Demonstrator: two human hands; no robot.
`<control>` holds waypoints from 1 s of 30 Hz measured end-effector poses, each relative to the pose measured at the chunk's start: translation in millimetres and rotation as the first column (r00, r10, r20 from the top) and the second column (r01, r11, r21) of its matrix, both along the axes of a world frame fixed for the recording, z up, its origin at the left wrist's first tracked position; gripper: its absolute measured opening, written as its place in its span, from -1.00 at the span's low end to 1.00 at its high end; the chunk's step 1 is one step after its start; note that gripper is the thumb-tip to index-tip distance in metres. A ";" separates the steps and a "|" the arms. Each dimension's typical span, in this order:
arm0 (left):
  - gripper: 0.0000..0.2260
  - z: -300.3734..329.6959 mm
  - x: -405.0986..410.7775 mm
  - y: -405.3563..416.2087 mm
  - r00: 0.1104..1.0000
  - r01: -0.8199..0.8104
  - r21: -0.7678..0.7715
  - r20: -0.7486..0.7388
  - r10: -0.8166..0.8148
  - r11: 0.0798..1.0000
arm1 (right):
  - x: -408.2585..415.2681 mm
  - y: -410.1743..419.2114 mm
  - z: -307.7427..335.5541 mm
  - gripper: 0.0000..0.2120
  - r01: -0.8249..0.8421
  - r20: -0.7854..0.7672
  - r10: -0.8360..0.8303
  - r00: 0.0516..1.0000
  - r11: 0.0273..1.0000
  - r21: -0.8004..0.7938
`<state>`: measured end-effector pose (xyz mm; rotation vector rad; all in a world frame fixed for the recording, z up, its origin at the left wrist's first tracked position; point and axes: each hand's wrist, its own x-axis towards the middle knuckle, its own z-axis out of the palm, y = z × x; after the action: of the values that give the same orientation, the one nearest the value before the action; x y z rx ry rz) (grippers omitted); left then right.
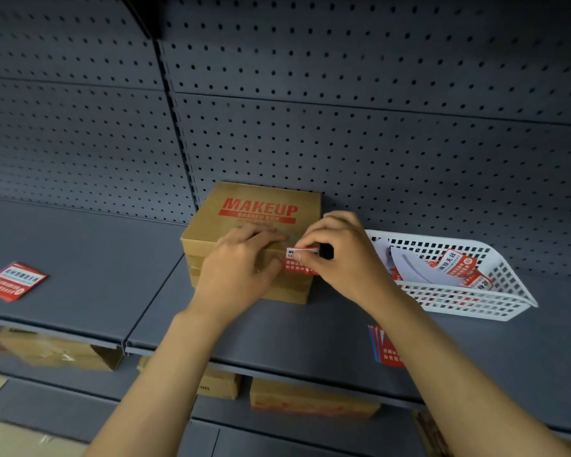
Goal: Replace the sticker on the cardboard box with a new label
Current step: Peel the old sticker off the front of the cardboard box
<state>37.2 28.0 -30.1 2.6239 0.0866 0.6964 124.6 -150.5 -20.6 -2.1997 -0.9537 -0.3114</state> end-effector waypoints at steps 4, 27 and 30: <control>-0.74 1.5 1.4 5.5 0.999 0.026 0.007 -0.044 -0.026 1.000 | 0.9 0.7 -0.3 -0.91 -0.024 0.034 0.024 0.999 1.000 0.009; -0.73 6.7 4.9 11.8 0.997 0.029 -0.053 -0.071 -0.033 0.998 | -10.9 9.7 8.6 -0.93 -0.038 0.269 0.062 0.961 0.995 -0.091; -0.75 7.6 5.2 12.6 0.996 0.028 -0.052 -0.084 -0.032 0.998 | -10.5 5.5 5.4 -0.91 -0.093 0.272 0.103 0.957 0.994 -0.049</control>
<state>42.4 40.6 -22.4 2.6000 0.0890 0.5647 114.0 -145.1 -15.2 -2.1687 -1.2220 -0.5678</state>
